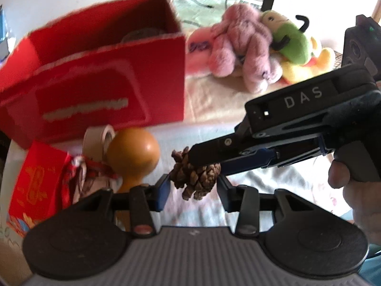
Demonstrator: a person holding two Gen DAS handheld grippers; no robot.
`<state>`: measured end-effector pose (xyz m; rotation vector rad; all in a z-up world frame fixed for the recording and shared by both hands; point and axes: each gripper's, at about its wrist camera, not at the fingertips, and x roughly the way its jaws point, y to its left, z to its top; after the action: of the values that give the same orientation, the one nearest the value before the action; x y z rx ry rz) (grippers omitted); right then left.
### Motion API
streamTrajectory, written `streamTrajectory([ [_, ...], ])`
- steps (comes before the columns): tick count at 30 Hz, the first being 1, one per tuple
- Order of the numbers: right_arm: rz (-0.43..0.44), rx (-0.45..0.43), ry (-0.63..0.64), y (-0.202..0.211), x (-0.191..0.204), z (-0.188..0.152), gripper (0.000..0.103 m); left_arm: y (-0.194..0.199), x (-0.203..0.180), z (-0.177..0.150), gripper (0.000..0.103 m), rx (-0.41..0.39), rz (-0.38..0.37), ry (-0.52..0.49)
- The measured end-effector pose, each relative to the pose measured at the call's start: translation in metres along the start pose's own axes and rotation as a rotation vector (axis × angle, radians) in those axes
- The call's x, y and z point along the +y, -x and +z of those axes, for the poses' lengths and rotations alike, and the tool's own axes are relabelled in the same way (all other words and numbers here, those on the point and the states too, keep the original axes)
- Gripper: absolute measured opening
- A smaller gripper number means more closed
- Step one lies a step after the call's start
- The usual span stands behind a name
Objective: Organize objects
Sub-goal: 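Move the right gripper to the pinecone and close on it, then carry the pinecone into the red box and open the right gripper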
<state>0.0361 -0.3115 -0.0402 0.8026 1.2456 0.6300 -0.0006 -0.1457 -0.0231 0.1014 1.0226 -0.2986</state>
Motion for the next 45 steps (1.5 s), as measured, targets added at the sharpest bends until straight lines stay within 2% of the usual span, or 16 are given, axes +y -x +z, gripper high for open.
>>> streamTrajectory([
  [9,0.006,-0.105,0.051,0.019,0.027,-0.006,0.047,0.028,-0.002,0.014,0.044,-0.085,-0.031,-0.079],
  [11,0.011,-0.136,0.074,0.022,0.039,-0.007,0.047,0.042,0.005,0.014,0.044,-0.117,-0.048,-0.089],
  [19,0.004,-0.301,0.142,0.026,0.092,0.007,0.047,0.072,0.039,0.048,0.044,-0.266,-0.126,-0.148],
  [24,-0.060,-0.374,0.186,0.009,0.125,0.033,0.047,0.069,0.074,0.072,0.044,-0.314,-0.176,-0.153],
  [30,-0.209,-0.405,0.172,-0.023,0.141,0.058,0.047,0.035,0.121,0.095,0.044,-0.263,-0.306,-0.086],
  [35,-0.308,-0.429,0.131,-0.039,0.141,0.062,0.047,0.004,0.139,0.104,0.043,-0.195,-0.386,-0.042],
  [38,-0.362,-0.434,0.103,-0.047,0.139,0.065,0.047,-0.011,0.143,0.108,0.044,-0.154,-0.413,-0.034],
  [45,-0.497,-0.464,0.173,-0.062,0.153,0.061,0.047,-0.026,0.146,0.113,0.043,-0.114,-0.442,-0.054],
])
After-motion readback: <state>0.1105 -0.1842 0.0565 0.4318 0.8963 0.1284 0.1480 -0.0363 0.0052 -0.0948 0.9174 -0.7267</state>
